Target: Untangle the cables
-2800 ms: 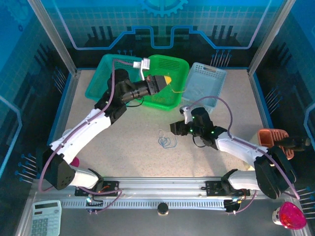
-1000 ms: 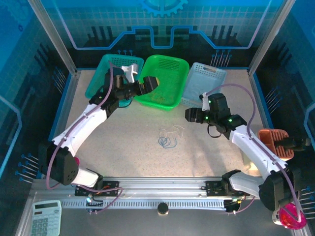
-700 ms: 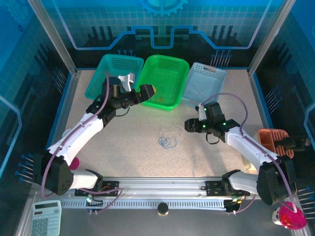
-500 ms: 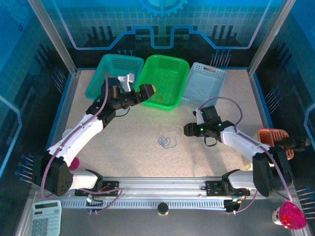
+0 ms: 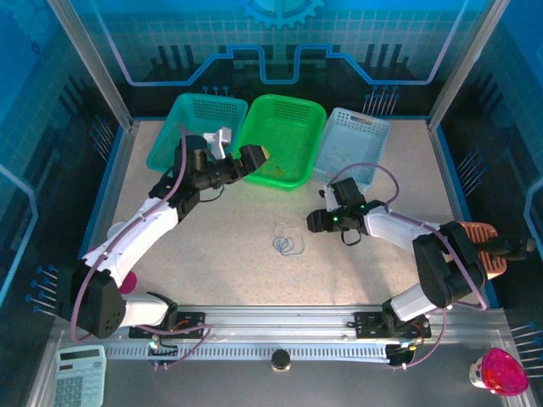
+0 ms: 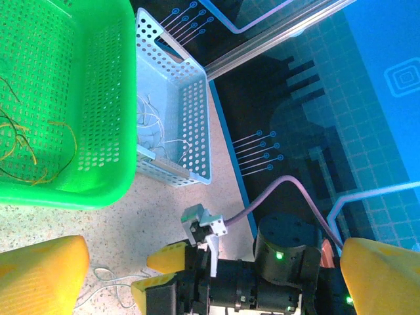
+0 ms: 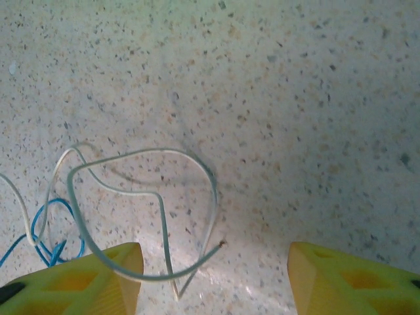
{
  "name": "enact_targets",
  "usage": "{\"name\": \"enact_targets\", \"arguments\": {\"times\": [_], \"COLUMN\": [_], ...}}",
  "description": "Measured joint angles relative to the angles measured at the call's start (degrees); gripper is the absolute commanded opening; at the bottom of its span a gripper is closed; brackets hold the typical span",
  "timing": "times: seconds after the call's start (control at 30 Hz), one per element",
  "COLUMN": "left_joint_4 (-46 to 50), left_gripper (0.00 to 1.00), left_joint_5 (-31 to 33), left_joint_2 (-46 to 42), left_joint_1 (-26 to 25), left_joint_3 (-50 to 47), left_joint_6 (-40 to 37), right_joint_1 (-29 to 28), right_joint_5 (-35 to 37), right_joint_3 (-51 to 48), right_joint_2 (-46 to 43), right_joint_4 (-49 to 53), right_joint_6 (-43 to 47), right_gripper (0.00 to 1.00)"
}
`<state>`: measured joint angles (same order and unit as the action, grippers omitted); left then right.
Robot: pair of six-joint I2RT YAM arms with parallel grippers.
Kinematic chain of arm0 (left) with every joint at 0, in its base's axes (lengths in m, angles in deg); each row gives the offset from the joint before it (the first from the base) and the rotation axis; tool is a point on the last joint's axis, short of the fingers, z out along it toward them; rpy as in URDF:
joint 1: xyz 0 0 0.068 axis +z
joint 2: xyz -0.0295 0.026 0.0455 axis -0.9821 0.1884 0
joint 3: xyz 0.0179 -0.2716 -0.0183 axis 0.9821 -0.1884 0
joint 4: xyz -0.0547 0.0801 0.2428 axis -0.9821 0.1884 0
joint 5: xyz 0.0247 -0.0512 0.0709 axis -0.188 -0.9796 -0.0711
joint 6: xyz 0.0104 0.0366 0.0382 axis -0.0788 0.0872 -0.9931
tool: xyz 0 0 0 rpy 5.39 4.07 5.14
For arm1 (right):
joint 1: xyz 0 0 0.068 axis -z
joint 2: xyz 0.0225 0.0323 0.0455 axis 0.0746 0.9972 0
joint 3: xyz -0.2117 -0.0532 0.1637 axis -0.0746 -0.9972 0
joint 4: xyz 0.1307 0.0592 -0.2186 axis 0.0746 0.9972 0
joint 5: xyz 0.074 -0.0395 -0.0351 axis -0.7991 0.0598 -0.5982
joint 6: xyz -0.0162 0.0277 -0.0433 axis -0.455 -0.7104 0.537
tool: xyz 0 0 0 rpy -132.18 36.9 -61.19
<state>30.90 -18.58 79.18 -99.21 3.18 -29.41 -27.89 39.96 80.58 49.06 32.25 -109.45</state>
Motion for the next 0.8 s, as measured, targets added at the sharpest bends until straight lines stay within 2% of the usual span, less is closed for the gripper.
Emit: {"name": "enact_targets", "arguments": {"times": [0.13,0.37,0.47,0.8], "left_joint_4": [-0.3,-0.3,-0.3,-0.5], "left_gripper": [0.99,0.99,0.99,0.99], "left_joint_5": [-0.1,-0.2,-0.2,-1.5], "left_joint_2": [0.0,0.0,0.0,0.0], "left_joint_1": [0.0,0.0,0.0,-0.3], "left_joint_3": [0.0,0.0,0.0,-0.4], "left_joint_6": [0.1,0.2,0.1,-1.0], "right_joint_1": [0.0,-0.4,-0.7,-1.7], "right_joint_5": [-0.1,-1.2,-1.5,-1.6], "right_joint_3": [2.3,3.1,3.0,5.4], "right_joint_2": [2.9,4.3,3.3,-9.5], "right_joint_4": [-0.4,-0.7,-0.4,5.9], "right_joint_6": [1.3,3.4,4.0,4.7], "right_gripper": [0.47,0.11,0.00,0.00]}}
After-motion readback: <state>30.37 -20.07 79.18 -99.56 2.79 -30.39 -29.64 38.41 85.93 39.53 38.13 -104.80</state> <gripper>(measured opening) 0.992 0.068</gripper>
